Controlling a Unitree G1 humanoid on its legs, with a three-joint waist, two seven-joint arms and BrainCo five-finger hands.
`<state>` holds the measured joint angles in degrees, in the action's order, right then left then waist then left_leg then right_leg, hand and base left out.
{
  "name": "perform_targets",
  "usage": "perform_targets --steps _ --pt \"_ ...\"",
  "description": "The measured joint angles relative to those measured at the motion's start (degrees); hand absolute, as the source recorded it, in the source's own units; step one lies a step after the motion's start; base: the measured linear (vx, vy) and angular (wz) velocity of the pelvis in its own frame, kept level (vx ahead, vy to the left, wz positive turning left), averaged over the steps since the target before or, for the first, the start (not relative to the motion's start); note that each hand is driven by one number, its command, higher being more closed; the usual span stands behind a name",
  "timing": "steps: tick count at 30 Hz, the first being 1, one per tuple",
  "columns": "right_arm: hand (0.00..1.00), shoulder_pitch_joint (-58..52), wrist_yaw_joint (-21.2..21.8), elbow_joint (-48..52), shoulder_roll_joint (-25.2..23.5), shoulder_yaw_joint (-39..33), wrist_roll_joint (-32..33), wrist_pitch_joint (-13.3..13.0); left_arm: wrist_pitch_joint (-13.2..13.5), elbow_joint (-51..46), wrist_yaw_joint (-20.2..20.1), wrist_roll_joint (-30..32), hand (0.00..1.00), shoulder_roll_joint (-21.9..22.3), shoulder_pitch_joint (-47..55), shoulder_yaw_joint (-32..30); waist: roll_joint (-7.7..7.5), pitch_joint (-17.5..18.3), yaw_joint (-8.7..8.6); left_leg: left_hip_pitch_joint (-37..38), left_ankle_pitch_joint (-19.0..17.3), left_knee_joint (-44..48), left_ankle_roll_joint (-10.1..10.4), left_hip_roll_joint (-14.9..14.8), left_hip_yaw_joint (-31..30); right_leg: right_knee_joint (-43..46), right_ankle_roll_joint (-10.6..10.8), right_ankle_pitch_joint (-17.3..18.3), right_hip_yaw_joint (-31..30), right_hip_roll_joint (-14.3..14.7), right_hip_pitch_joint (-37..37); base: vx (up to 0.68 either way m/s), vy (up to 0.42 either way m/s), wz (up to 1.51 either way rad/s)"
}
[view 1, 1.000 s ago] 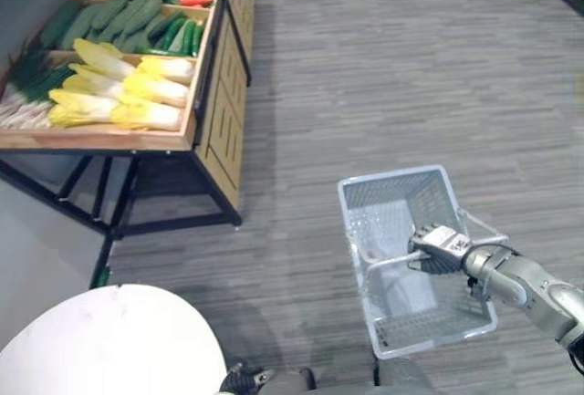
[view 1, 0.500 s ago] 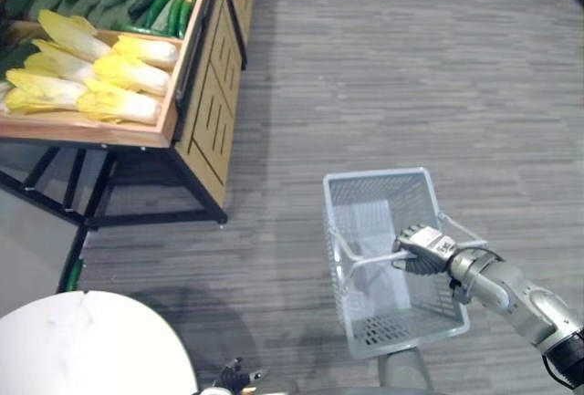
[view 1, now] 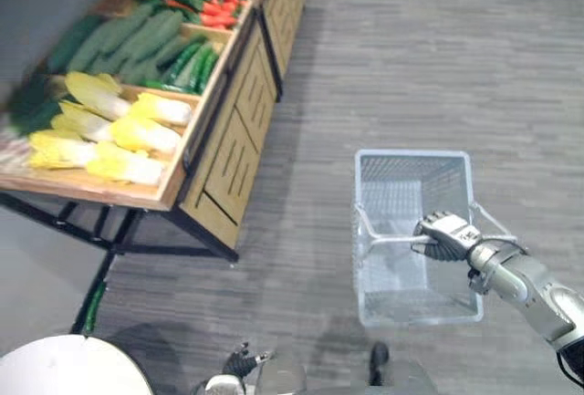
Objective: Pick vegetable in the basket
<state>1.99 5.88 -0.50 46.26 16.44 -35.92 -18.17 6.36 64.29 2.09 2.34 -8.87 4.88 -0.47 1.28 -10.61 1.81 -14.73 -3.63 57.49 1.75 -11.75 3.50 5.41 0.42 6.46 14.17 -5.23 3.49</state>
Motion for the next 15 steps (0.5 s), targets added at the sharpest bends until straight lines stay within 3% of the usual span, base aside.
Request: perform_targets --steps 2,3,4,5,6,7,8,10,12,14,15 --pt "1.0 -0.46 0.02 0.0 -0.05 0.12 -0.01 0.31 -0.02 -0.56 0.0 -0.09 0.0 -0.03 -0.02 0.02 -0.19 -0.06 0.99 -4.46 -2.9 -6.5 -0.15 1.61 3.87 -0.35 1.2 1.79 0.63 -0.98 2.44 0.32 0.082 0.15" --pt "1.0 -1.09 0.01 0.01 -0.04 0.01 0.05 0.31 -0.02 -0.53 0.12 -0.08 0.0 -0.04 -0.04 0.04 -0.36 -0.16 1.1 -5.43 -3.4 -16.47 -0.21 3.27 7.07 -0.51 2.13 3.25 1.25 -1.86 4.01 0.33 0.149 0.2" --pt "1.0 -2.14 0.01 0.0 -0.04 0.03 0.06 0.28 -0.02 -0.48 0.27 0.01 0.0 0.08 0.23 0.1 -0.09 0.01 1.0 -4.93 -2.24 -29.57 -0.01 5.13 9.81 -1.36 3.24 4.57 1.86 -2.25 5.7 0.35 0.172 0.21" --pt "1.0 -2.6 0.02 0.0 -0.02 0.1 0.06 0.25 -0.03 -0.41 0.3 0.06 0.0 0.27 0.59 0.13 0.44 0.33 0.97 -4.71 -0.61 -35.88 0.09 5.68 10.56 -2.0 3.83 5.06 2.15 -1.93 6.86 0.42 0.21 0.11" --pt "1.0 -3.24 0.02 -0.01 0.07 0.09 0.07 0.09 -0.09 -0.35 0.31 0.12 0.0 0.78 1.93 0.17 2.15 1.39 1.24 -3.88 3.83 -46.6 0.09 5.92 11.28 -3.3 4.87 5.95 2.0 -0.14 8.98 0.49 0.231 -0.07" --pt "1.0 -3.83 0.05 -0.9 -1.86 0.52 -0.01 0.33 -0.3 -0.38 0.44 0.13 0.0 0.52 2.63 -0.04 1.17 2.31 2.14 -3.17 8.69 -46.78 -4.75 7.19 11.39 -3.98 5.44 6.81 0.81 -0.53 10.32 0.51 0.211 0.0" --pt "1.0 -4.25 0.05 -0.94 -2.03 0.96 0.01 0.32 -0.27 -0.52 0.73 0.14 0.0 0.25 2.73 0.01 -0.08 2.66 2.2 -3.5 8.02 -46.67 -4.51 8.43 11.61 -4.11 4.81 6.59 0.29 -1.33 10.22 0.49 0.19 0.16" --pt "1.0 -4.2 0.2 -1.18 -1.71 1.08 0.25 0.19 -0.26 -0.8 0.89 0.57 0.0 -0.44 2.56 -0.51 -2.26 2.83 2.42 -4.13 4.55 -43.34 -7.3 10.8 11.84 -0.93 5.97 5.0 -2.46 -3.99 9.72 0.5 0.197 0.37" --pt "1.0 -4.15 0.64 -1.26 -1.8 1.08 0.13 0.22 -0.34 -0.5 0.97 0.74 0.0 -0.26 3.0 -1.19 -2.88 3.08 3.63 -1.02 2.27 -43.97 -8.02 12.62 12.14 5.43 5.85 4.51 -4.18 -5.91 9.1 0.46 0.193 0.17" --pt "1.0 -3.65 0.63 -2.52 -2.95 1.48 0.13 -0.14 -0.34 -0.53 1.2 1.16 0.0 -0.48 4.18 -1.04 -3.46 3.32 3.53 3.09 0.45 -47.11 -7.72 14.42 11.55 20.44 8.68 2.58 -7.21 -7.8 4.09 0.32 0.145 0.18" --pt "1.0 -3.66 0.62 -3.76 -4.76 1.94 -0.21 -0.35 -0.48 -0.53 1.3 1.19 0.0 -1.03 5.08 -0.84 -4.28 3.41 3.22 6.71 0.05 -49.87 -7.54 15.62 10.35 33.4 12.77 -3.1 -10.56 -8.66 -1.21 0.35 0.14 0.27"
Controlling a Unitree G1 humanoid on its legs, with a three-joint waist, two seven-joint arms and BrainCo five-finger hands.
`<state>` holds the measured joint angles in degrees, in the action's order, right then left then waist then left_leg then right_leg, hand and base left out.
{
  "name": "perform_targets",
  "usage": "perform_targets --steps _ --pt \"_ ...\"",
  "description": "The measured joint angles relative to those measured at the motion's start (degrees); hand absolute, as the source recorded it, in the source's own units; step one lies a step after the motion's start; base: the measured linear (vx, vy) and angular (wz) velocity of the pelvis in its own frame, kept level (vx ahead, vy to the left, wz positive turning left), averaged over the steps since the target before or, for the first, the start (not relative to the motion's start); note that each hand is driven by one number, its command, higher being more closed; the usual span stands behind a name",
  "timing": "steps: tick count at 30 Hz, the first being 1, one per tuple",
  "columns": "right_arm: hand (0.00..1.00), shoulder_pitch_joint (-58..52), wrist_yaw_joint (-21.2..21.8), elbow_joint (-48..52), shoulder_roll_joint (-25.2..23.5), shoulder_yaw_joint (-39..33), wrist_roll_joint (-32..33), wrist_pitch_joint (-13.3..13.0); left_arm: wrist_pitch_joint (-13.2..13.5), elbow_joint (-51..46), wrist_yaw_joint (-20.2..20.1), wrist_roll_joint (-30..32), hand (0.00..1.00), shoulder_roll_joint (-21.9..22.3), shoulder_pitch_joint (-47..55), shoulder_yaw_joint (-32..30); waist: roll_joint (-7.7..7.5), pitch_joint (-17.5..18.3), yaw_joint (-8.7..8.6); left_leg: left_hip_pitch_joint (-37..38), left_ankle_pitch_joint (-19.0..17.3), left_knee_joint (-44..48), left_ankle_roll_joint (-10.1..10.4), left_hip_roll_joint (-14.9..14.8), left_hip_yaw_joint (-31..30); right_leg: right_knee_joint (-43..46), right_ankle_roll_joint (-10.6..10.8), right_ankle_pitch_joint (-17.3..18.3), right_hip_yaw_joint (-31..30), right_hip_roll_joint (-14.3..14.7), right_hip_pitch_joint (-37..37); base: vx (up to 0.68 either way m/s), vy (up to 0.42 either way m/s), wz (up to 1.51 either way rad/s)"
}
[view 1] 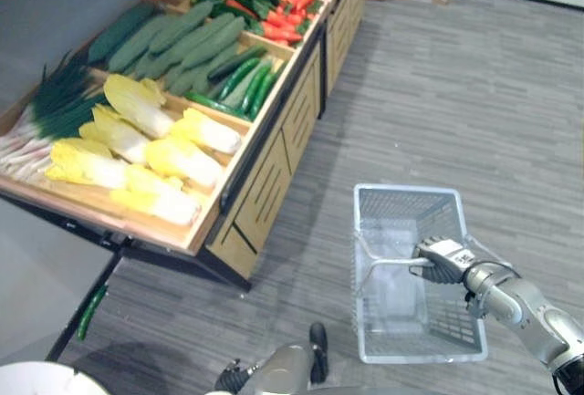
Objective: Pick vegetable in the basket
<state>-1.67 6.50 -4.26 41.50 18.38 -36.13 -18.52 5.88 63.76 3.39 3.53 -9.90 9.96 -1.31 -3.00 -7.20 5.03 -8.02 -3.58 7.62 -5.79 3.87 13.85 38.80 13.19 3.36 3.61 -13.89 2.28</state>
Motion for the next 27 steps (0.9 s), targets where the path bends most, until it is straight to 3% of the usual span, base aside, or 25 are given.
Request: perform_targets --steps 1,2,3,4,5,7,9,11,12,14,16,17,18,19,20,21,23,24,25,27 --pt "1.0 -0.14 0.0 -0.77 -1.25 0.05 -0.06 -0.1 -0.18 0.0 0.13 -0.01 0.0 -0.47 0.43 0.58 -0.53 0.22 -0.32 1.71 -0.19 -1.2 0.0 0.5 -0.73 5.96 0.9 -4.1 -1.78 0.11 -2.79 0.45 0.126 0.58" --pt "1.0 -0.94 -0.16 -2.02 -2.82 0.02 0.01 -0.21 -0.89 0.09 0.27 -0.01 0.0 -1.62 0.9 2.14 -1.31 0.73 -1.19 5.48 -0.99 -2.77 -0.07 1.3 -3.43 18.9 0.21 -4.24 -3.38 0.58 -8.43 0.34 0.046 0.52" --pt "1.0 -1.01 -0.19 -2.27 -2.88 0.02 0.03 -0.33 -1.06 0.1 0.26 -0.01 0.0 -1.65 0.94 2.32 -1.33 0.74 -1.4 6.29 -1.22 -2.95 -0.18 1.39 -3.95 20.74 -0.7 -3.69 -3.12 0.63 -9.27 0.42 0.026 0.8" --pt "1.0 -1.32 -0.22 -3.03 -3.1 -0.05 -0.15 -0.37 -1.14 0.31 0.38 -0.02 0.0 -1.63 1.18 2.68 -0.97 0.76 -1.99 9.87 -1.81 -3.77 -0.93 1.49 -6.52 24.97 -6.6 -0.05 -1.33 0.93 -12.62 0.41 -0.005 0.87" --pt "1.0 -2.01 -0.25 -3.41 -3.1 -0.32 -0.64 -0.22 -1.1 0.3 0.26 -0.03 0.0 -1.66 0.95 2.79 -0.63 1.0 -2.62 11.97 -2.17 -4.13 -1.26 1.42 -8.97 23.81 -10.21 2.83 0.56 1.01 -14.95 0.4 -0.024 1.02" --pt "1.0 -1.87 -1.24 -3.66 -3.19 -2.37 -1.31 0.18 -1.05 0.03 0.12 -0.06 0.0 -1.43 -0.07 3.03 -0.44 1.01 -3.79 13.71 -2.13 -4.46 -1.23 1.07 -13.19 15.37 -11.04 5.96 2.4 1.17 -17.19 0.42 -0.111 1.22" --pt "1.0 -1.75 -1.3 -5.83 -3.18 -3.9 -1.65 0.64 -1.04 -0.01 0.07 -0.06 0.0 -1.15 -1.24 2.85 0.34 0.82 -3.7 14.7 -2.13 -4.43 -1.16 -0.24 -16.57 2.86 -10.98 6.42 1.43 2.53 -17.98 0.42 -0.188 1.21" --pt "1.0 -1.73 -1.34 -7.32 -3.07 -4.54 -2.05 0.97 -0.95 -0.2 0.05 -0.07 0.0 -0.55 -1.35 2.56 1.34 0.97 -3.5 15.23 -3.34 -4.33 0.87 -2.22 -19.38 -9.99 -9.56 5.49 -3.11 3.92 -18.1 0.3 -0.194 0.97" --pt "1.0 -1.73 -1.35 -7.55 -3.09 -4.47 -2.05 1.1 -1.01 0.09 0.06 -0.08 0.0 -0.41 -1.25 1.88 1.11 0.98 -3.05 15.27 -4.59 -4.22 2.75 -3.17 -21.83 -18.98 -8.09 4.15 -7.91 3.44 -18.46 0.26 -0.224 0.82" --pt "1.0 -1.76 -1.35 -7.51 -3.12 -4.48 -2.05 0.85 -1.04 0.31 -0.03 -0.47 0.0 -0.44 -1.22 1.26 0.12 0.72 -3.06 15.2 -6.46 -3.57 4.86 -3.83 -25.04 -26.91 -5.57 2.55 -10.82 1.56 -18.46 0.35 -0.421 0.95" --pt "1.0 -2.21 -1.21 -7.42 -3.36 -4.47 -2.05 0.55 -1.0 1.1 -0.15 -1.12 0.0 -1.05 -1.13 0.55 -1.37 0.77 -3.08 14.88 -9.67 -2.09 7.28 -4.41 -27.84 -31.55 -5.01 2.28 -12.52 0.09 -17.44 0.33 -0.554 0.88" --pt "1.0 -2.61 -1.14 -7.47 -3.53 -4.55 -2.05 0.39 -1.03 1.8 -0.19 -1.15 0.0 -1.54 -1.2 -0.27 -1.72 0.58 -3.16 14.62 -11.45 -1.06 8.41 -5.18 -29.65 -31.27 -1.73 -0.36 -12.87 -0.09 -16.95 0.17 -0.49 1.07" --pt "1.0 -2.79 -1.23 -7.55 -3.62 -5.39 -2.03 1.23 -1.06 2.32 -0.47 -1.16 0.0 -0.36 -1.88 -0.72 0.29 0.64 -3.51 13.66 -13.59 -0.21 9.1 -8.46 -31.39 -27.32 -1.2 -1.55 -10.69 2.76 -17.15 0.2 -0.565 1.4" --pt "1.0 -2.82 -1.04 -7.86 -3.55 -7.06 -2.07 2.05 -0.96 2.27 -1.19 -1.18 0.0 1.36 -2.2 -1.35 2.54 1.63 -3.66 12.7 -12.8 0.49 10.24 -11.27 -31.57 -23.53 -2.66 -0.01 -7.07 4.37 -17.89 0.21 -0.532 1.34" --pt "1.0 -2.81 -1.04 -8.36 -3.54 -7.42 -2.07 2.55 -0.97 2.28 -1.29 -1.13 0.0 1.79 -2.26 -1.74 3.14 2.03 -3.51 11.74 -11.56 1.04 11.57 -12.25 -31.63 -22.08 -3.73 1.2 -5.37 4.79 -18.08 0.29 -0.555 1.34" --pt "1.0 -2.78 -1.02 -9.2 -3.53 -7.36 -2.08 3.39 -0.74 2.19 -1.27 -1.2 0.0 1.76 -2.35 -3.07 3.24 2.21 -3.38 9.39 -8.68 2.78 11.93 -13.17 -31.82 -19.57 -4.85 2.44 -2.06 4.74 -17.99 0.25 -0.444 1.45" --pt "1.0 -2.8 -1.03 -9.52 -3.29 -7.26 -2.12 3.69 -1.0 2.32 -0.68 -1.38 0.0 1.85 -2.92 -4.26 3.03 2.31 -3.76 4.95 -4.06 6.3 10.74 -13.78 -30.14 -18.71 -6.38 3.64 3.77 3.63 -16.74 0.23 -0.463 1.55" --pt "1.0 -2.81 -1.05 -9.62 -3.23 -7.26 -2.09 3.7 -1.07 2.23 -0.3 -2.74 0.0 2.12 -2.9 -4.73 2.86 2.19 -3.97 3.38 -0.18 7.47 9.68 -14.63 -25.61 -19.27 -7.39 4.2 7.04 3.22 -14.71 0.21 -0.476 1.59" --pt "1.0 -3.02 -1.14 -9.71 -3.21 -7.27 -2.06 3.7 -1.08 2.15 -0.02 -3.48 0.0 2.1 -2.61 -4.96 2.36 1.83 -4.28 3.12 3.73 7.98 10.1 -15.69 -20.33 -20.85 -7.82 4.43 10.09 3.24 -11.39 0.15 -0.384 1.71" --pt "1.0 -3.41 -1.25 -9.74 -3.14 -7.27 -2.04 3.68 -1.03 0.88 0.09 -3.48 0.0 2.16 -1.79 -5.19 2.02 1.65 -4.06 3.4 6.72 8.04 9.97 -17.0 -13.52 -23.18 -8.41 4.44 13.6 3.03 -6.9 0.1 -0.279 1.13"
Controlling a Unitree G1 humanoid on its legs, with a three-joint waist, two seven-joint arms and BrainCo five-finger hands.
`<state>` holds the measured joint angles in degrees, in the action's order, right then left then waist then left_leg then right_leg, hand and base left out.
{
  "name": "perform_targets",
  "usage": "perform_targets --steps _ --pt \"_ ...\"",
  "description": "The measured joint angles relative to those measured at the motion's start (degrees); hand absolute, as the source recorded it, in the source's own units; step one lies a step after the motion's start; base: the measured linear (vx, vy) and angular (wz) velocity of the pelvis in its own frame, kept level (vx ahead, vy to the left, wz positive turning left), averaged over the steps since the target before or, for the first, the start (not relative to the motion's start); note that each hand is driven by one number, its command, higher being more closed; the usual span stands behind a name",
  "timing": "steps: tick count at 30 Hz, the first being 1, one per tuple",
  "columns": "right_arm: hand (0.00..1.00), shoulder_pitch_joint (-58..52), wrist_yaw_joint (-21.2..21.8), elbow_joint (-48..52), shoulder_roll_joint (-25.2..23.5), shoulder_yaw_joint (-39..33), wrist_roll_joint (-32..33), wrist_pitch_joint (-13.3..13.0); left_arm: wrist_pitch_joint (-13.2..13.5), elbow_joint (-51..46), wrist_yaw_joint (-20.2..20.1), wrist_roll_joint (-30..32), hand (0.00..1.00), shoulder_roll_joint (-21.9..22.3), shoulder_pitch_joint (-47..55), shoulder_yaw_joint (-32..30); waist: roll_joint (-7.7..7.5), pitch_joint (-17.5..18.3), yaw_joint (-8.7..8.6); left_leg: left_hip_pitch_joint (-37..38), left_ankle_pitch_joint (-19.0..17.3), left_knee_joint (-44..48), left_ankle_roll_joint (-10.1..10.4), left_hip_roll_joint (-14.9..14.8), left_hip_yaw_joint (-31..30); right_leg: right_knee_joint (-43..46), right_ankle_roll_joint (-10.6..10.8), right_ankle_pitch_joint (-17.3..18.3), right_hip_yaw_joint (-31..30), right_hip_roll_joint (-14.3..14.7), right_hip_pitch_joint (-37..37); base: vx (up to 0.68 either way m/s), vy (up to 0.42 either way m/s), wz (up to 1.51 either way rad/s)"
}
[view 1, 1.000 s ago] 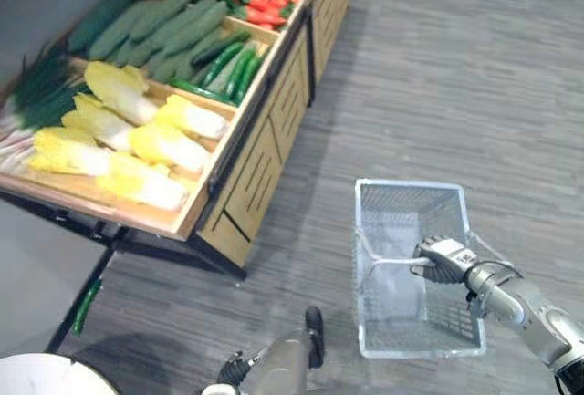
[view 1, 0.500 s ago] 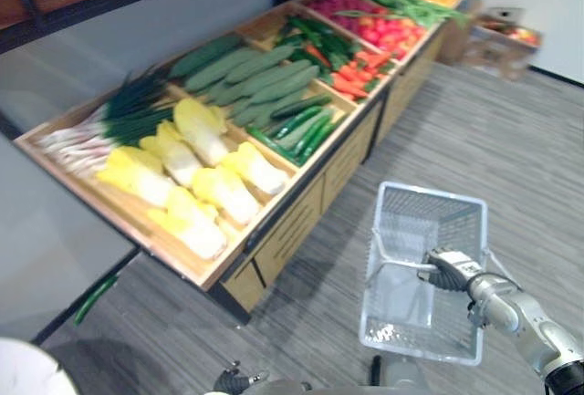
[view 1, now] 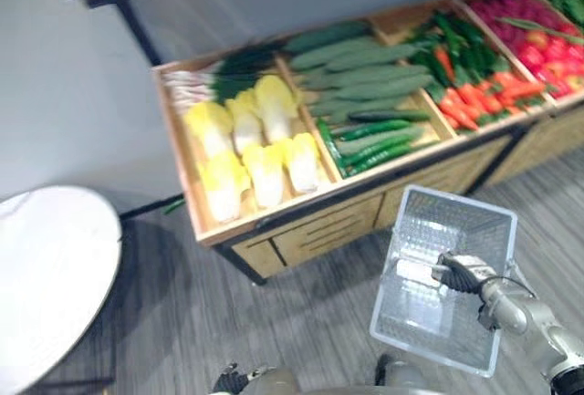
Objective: Pick vegetable in the basket
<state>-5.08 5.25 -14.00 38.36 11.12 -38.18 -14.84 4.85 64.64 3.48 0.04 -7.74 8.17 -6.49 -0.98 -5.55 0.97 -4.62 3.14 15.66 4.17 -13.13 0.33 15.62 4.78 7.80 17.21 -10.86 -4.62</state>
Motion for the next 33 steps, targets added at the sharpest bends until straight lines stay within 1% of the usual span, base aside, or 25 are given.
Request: perform_targets --steps 1,3,4,6,8,9,10,12,13,16,18,19,21,22,24,26,27,28,30,33 --pt "1.0 -0.1 -0.29 0.08 -0.08 0.01 0.04 -0.16 0.03 -1.34 0.12 0.02 0.0 0.2 0.29 0.14 0.09 0.01 0.17 0.16 -0.39 0.6 -0.06 -0.22 6.89 -1.58 -0.46 0.17 2.49 -0.23 2.15 0.07 -0.206 0.76" --pt "1.0 -0.55 -1.16 0.17 -0.42 -0.07 0.17 -0.43 -0.05 -1.34 0.28 0.06 0.0 0.18 0.52 0.59 0.45 0.01 -0.26 -0.31 -0.27 0.18 -0.34 0.65 13.11 -2.93 -0.56 0.24 5.04 -0.17 3.16 0.03 -0.074 0.77" --pt "1.0 -1.66 -1.17 0.17 -1.18 -0.08 0.12 -0.42 -0.05 -1.37 0.39 0.06 0.0 0.09 0.5 0.6 0.63 0.05 -1.05 -0.77 0.13 -2.22 -0.42 0.86 15.97 -3.48 -0.57 0.25 7.09 -0.05 3.53 -0.02 0.016 0.92" --pt "1.0 -3.41 -1.16 0.19 -1.31 -0.26 0.0 -0.36 -0.09 -1.36 0.49 0.13 0.0 0.39 0.5 0.91 1.44 0.06 -1.24 -0.01 0.5 -7.68 -0.08 1.68 16.37 -4.04 -0.53 0.25 9.32 0.15 3.45 -0.04 0.061 0.81" --pt "1.0 -4.41 -1.13 -0.01 -1.43 -0.94 -0.02 0.2 -0.12 -1.39 0.51 0.24 0.0 0.72 0.22 1.72 2.99 0.08 -1.11 0.35 0.57 -13.59 0.06 2.45 15.92 -4.13 -0.01 -0.09 11.19 0.73 2.42 -0.04 0.111 0.59" --pt "1.0 -4.5 -1.11 -0.1 -1.65 -1.15 -0.02 0.37 -0.12 -1.38 0.53 0.26 0.0 0.72 0.07 1.7 3.45 0.14 -0.81 0.69 0.57 -14.68 0.09 2.62 15.72 -4.15 0.11 -0.27 11.19 0.79 2.14 -0.02 0.128 0.36" --pt "1.0 -4.49 -1.06 -0.47 -2.46 -1.25 -0.02 0.4 -0.12 -1.35 0.61 0.27 0.0 0.54 0.08 1.67 3.23 -0.01 -0.48 0.64 0.67 -16.11 0.25 3.0 15.06 -4.42 0.42 -0.72 11.06 0.83 1.85 -0.02 0.142 0.2" --pt "1.0 -3.98 -1.09 -0.76 -3.89 -1.66 -0.02 0.4 -0.13 -1.26 0.63 0.27 0.0 0.41 0.19 1.66 2.66 -0.48 -0.04 0.8 0.74 -16.58 0.36 3.65 14.9 -5.07 0.38 -1.33 10.07 0.64 1.88 -0.03 0.14 0.07" --pt "1.0 -3.94 -1.11 -0.77 -4.15 -1.64 0.1 0.15 -0.11 -1.23 0.63 0.29 0.0 0.39 0.16 1.65 2.54 -0.52 0.35 1.01 0.74 -16.58 0.36 4.09 15.03 -5.72 0.59 -1.68 8.11 0.77 1.95 -0.04 0.098 -0.05" --pt "1.0 -4.09 -1.23 -1.67 -5.89 -1.7 0.05 -0.45 -0.1 -1.19 0.63 0.81 0.0 -0.04 0.57 1.63 2.4 -0.59 0.5 2.42 0.49 -16.97 0.6 4.56 15.55 -5.38 0.62 -1.66 5.78 0.61 1.84 -0.05 0.062 -0.18" --pt "1.0 -4.44 -1.28 -2.46 -6.48 -2.17 0.11 -0.78 -0.11 -0.88 0.61 1.0 0.0 -0.25 0.75 1.62 2.06 -0.79 0.47 3.53 0.2 -17.58 0.97 4.64 16.75 -4.9 1.01 -1.38 4.29 0.58 1.47 -0.05 0.03 -0.38" --pt "1.0 -4.98 -1.39 -2.66 -7.13 -4.05 0.07 -0.79 -0.1 -0.82 0.6 1.11 0.0 -0.31 0.61 1.61 1.82 -0.89 0.44 3.78 -0.24 -17.61 1.14 4.9 17.44 -3.49 0.86 -1.11 3.23 0.12 0.48 -0.05 0.033 -0.4" --pt "1.0 -5.28 -1.56 -2.97 -7.22 -6.23 0.05 -0.47 -0.07 -0.83 0.61 1.12 0.0 -0.36 0.44 1.6 1.45 -0.99 0.08 3.9 -0.9 -17.56 1.1 5.75 18.38 -0.16 1.12 -0.05 1.18 -1.12 -2.01 -0.04 0.044 -0.36" --pt "1.0 -5.01 -2.25 -4.32 -7.22 -7.11 0.0 -0.15 -0.08 -0.81 0.63 1.1 0.0 -0.63 0.43 1.61 1.13 -1.09 -0.84 3.98 -1.25 -17.56 0.64 6.29 19.07 1.34 1.37 0.37 0.29 -1.84 -3.04 -0.02 0.043 -0.3" --pt "1.0 -4.78 -3.03 -6.77 -7.24 -8.33 -0.02 0.54 -0.12 -0.78 0.76 1.1 0.0 -1.65 0.03 1.57 0.56 -1.38 -1.17 4.84 -1.61 -17.72 0.53 6.59 20.02 3.08 1.29 0.29 -1.9 -2.2 -4.19 0.01 0.019 -0.39" --pt "1.0 -4.93 -3.26 -8.01 -7.25 -8.56 -0.07 1.93 -0.06 -0.82 1.2 1.08 0.0 -3.0 -0.32 1.2 0.1 -1.58 -1.5 5.84 -1.35 -18.74 0.88 6.64 21.12 3.09 1.54 0.06 -3.42 -1.85 -4.11 0.0 0.002 -0.34" --pt "1.0 -5.1 -3.27 -8.9 -7.26 -8.64 -0.07 2.33 -0.06 -0.82 1.34 1.05 0.0 -3.55 -1.11 0.17 -0.03 -1.48 -1.88 5.96 -1.05 -19.5 0.9 6.6 21.11 2.02 1.63 -0.22 -3.68 -1.33 -3.84 0.0 0.019 -0.2" --pt "1.0 -5.29 -3.32 -10.58 -7.29 -9.15 -0.06 2.43 0.0 -0.91 2.11 0.91 0.0 -4.06 -1.86 -2.08 0.02 -1.4 -2.39 6.66 -0.06 -20.91 0.83 6.5 21.06 -0.86 1.48 -1.58 -3.46 -0.34 -3.09 0.03 0.026 -0.17" --pt "1.0 -5.32 -3.46 -12.48 -8.11 -10.43 -0.07 2.54 0.0 -1.95 3.6 0.51 0.0 -4.44 -3.93 -3.75 0.26 -1.26 -2.41 5.78 0.51 -21.4 0.34 6.11 21.02 -4.07 1.36 -3.58 -3.49 0.74 -2.75 0.07 0.028 -0.11" --pt "1.0 -5.99 -3.73 -14.51 -9.42 -11.58 -0.09 2.87 0.3 -7.65 6.27 -0.1 0.0 -4.5 -5.27 -5.71 -0.38 -1.47 -2.29 4.62 0.72 -21.14 0.16 5.9 20.27 -9.75 1.39 -6.75 -2.13 1.68 -0.7 0.06 0.032 0.1"
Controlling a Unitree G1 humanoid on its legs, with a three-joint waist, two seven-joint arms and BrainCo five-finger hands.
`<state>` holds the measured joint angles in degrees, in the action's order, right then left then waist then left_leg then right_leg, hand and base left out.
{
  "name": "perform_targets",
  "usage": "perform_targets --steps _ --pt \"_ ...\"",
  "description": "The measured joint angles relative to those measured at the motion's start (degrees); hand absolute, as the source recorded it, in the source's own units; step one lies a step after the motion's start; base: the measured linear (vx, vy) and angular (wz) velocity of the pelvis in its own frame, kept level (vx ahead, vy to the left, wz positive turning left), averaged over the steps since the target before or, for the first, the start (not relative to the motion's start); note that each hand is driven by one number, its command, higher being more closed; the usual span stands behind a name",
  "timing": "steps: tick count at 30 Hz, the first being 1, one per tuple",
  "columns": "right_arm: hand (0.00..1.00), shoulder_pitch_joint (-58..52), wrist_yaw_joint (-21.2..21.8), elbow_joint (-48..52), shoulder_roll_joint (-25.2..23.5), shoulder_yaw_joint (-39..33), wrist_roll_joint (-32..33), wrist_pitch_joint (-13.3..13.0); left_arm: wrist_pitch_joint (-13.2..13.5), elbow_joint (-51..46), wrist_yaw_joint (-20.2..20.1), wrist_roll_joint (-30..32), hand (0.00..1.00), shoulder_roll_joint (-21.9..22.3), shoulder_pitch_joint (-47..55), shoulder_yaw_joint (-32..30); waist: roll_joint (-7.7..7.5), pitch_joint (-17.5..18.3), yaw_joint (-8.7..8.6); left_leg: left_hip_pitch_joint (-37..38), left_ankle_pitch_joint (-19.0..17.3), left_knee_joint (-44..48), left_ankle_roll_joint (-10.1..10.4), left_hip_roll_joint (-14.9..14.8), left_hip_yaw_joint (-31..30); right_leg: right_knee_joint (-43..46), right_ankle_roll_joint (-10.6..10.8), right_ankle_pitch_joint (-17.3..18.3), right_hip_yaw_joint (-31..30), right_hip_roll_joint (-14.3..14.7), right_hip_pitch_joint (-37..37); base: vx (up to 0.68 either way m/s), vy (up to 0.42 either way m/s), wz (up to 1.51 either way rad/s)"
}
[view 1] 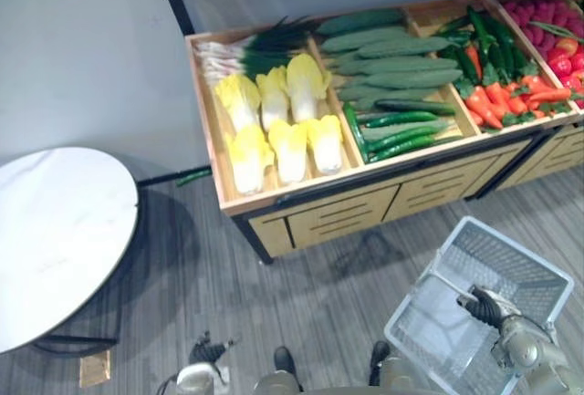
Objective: Pick vegetable in the basket
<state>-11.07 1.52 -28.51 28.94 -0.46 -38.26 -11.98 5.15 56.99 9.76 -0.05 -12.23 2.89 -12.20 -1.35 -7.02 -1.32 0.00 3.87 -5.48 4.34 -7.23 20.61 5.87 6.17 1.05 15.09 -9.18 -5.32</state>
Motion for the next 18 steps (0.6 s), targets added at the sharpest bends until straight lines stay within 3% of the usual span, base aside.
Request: perform_targets --steps 4,8,11,18 --pt "1.0 -1.96 -1.51 -0.48 -1.82 -1.63 -0.12 -0.08 2.57 -19.44 6.54 -2.09 0.0 1.57 2.29 -4.2 -0.47 0.47 0.24 -1.23 0.06 0.02 -0.07 0.3 -1.85 -2.77 0.11 -0.82 1.66 0.08 0.88 0.07 0.02 0.19" --pt "1.0 -3.09 -2.31 -0.54 -2.48 -3.96 -0.16 -0.78 5.98 -35.4 12.36 -1.87 0.0 5.57 2.96 -5.22 1.9 1.32 0.46 -1.86 0.14 0.03 -0.14 0.38 -4.41 -2.82 -0.15 -0.64 3.12 0.13 1.25 0.08 -0.006 0.17" --pt "1.0 -2.58 -2.38 -0.54 -2.48 -4.04 -0.18 -1.26 6.41 -39.64 14.94 -1.32 0.0 6.93 1.6 -5.22 3.03 1.87 0.45 -1.78 0.17 0.03 -0.09 0.07 -5.53 -2.7 -0.5 -0.43 3.22 0.53 1.55 0.03 -0.008 0.06" --pt "1.0 -1.73 -2.36 0.16 -2.48 -3.91 -0.5 -2.61 6.33 -49.32 19.71 2.79 0.0 7.7 -0.84 -7.25 2.78 1.71 0.09 -1.27 0.13 0.01 0.38 -0.76 -3.09 -0.79 -1.21 0.09 0.03 1.15 -0.6 -0.02 0.001 -0.18"
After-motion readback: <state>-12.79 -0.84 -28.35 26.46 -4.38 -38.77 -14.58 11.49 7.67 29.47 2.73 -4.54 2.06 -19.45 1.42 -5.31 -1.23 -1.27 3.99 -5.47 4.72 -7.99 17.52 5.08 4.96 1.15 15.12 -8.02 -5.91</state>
